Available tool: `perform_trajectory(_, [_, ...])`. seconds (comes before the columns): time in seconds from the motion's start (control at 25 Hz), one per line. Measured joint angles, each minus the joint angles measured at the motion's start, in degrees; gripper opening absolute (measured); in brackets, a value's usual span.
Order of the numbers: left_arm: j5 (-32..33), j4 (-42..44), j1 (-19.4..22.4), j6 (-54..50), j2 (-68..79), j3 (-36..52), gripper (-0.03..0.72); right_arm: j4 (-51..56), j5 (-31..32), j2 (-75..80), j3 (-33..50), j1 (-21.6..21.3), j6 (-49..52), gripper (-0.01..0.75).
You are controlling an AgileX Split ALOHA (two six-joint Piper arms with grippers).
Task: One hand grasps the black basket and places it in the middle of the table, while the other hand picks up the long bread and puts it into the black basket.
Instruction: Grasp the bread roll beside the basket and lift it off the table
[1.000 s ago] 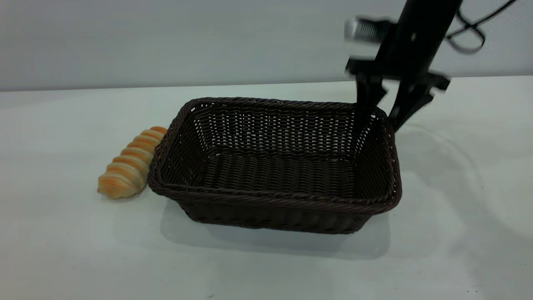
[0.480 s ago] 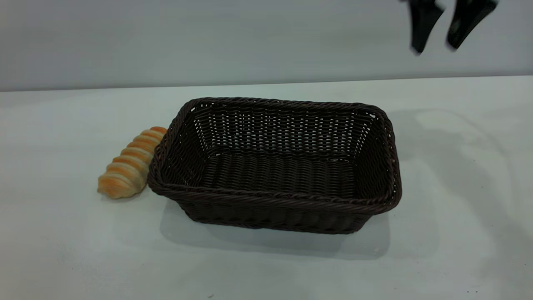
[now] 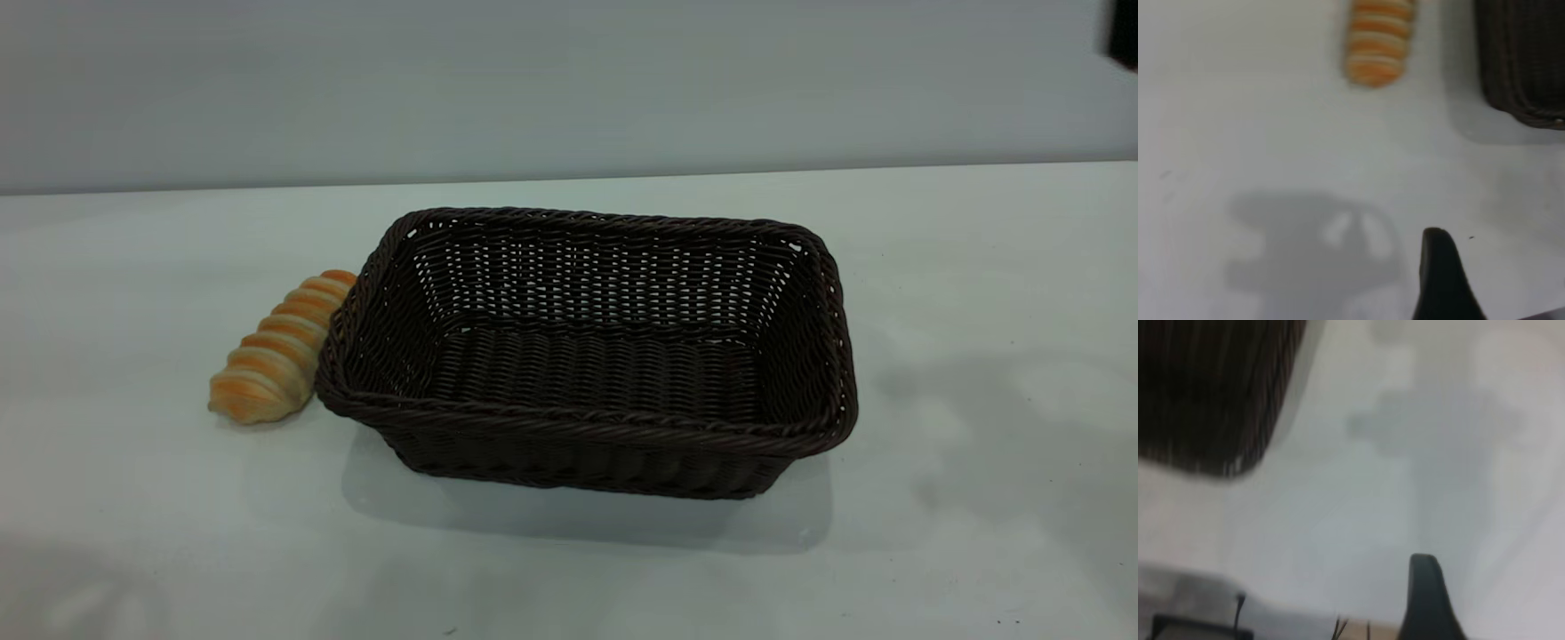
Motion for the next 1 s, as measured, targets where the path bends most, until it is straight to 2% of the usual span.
perform_trajectory(0.2, [-7.68,-11.12,0.0,14.72,12.56,-0.19,0.468,3.0,0.13,-14.84,11.68,0.0,0.0,0.535])
perform_trajectory(0.44, [-17.58,-17.74,0.0,25.94,27.98,-4.67,0.468,3.31,0.13,-23.12,13.63,0.0,-0.91,0.535])
perform_trajectory(0.76, [-16.04,-18.6,0.07,33.95,47.23,-19.77,0.468,3.79,-0.03,-23.66,14.62,0.0,-1.42,0.535])
perform_trajectory(1.0, [-17.85,-19.57,0.0,38.84,58.75,-26.67,0.468,4.41,-0.23,-23.61,14.73,0.0,-1.59,0.535])
